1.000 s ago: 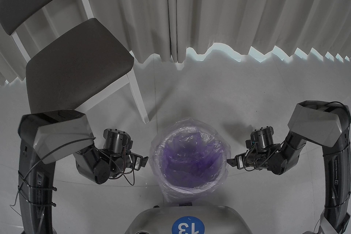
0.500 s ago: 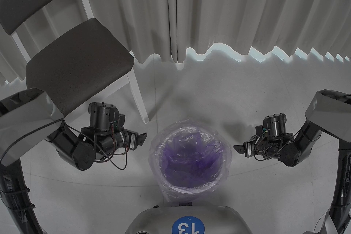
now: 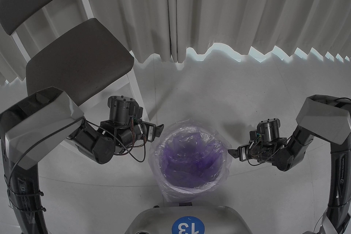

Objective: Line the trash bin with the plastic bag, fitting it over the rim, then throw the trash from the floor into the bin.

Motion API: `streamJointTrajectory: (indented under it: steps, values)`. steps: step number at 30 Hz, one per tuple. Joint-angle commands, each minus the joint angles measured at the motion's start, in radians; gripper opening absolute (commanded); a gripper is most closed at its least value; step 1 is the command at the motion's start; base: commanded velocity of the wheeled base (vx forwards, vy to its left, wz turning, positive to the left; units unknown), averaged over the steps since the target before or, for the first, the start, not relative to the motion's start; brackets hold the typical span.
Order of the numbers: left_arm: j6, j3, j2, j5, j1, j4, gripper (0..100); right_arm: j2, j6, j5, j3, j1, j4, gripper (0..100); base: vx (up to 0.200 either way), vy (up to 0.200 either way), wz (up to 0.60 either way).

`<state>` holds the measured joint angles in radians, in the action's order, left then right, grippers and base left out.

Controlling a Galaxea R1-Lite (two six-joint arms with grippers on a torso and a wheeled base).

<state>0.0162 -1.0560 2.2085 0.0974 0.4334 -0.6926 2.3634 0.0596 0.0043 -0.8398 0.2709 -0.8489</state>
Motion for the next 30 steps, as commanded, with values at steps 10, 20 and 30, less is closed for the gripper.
streamJointTrajectory:
  steps: [10, 20, 30]
  values:
    - [-0.019, 0.036, 0.003, 0.005, -0.013, -0.018, 100, 0.211, 0.025, -0.010, -0.278, 0.022, 0.100, 100, 0.000, 0.000, 0.00]
    - [-0.024, 0.044, 0.037, 0.025, 0.011, -0.044, 100, 0.224, 0.043, -0.026, -0.467, 0.004, 0.426, 100, 0.000, 0.000, 0.00]
    - [-0.024, -0.076, 0.085, 0.008, 0.057, -0.042, 100, 0.071, 0.054, -0.004, -0.285, -0.016, 0.335, 100, 0.000, 0.000, 0.00]
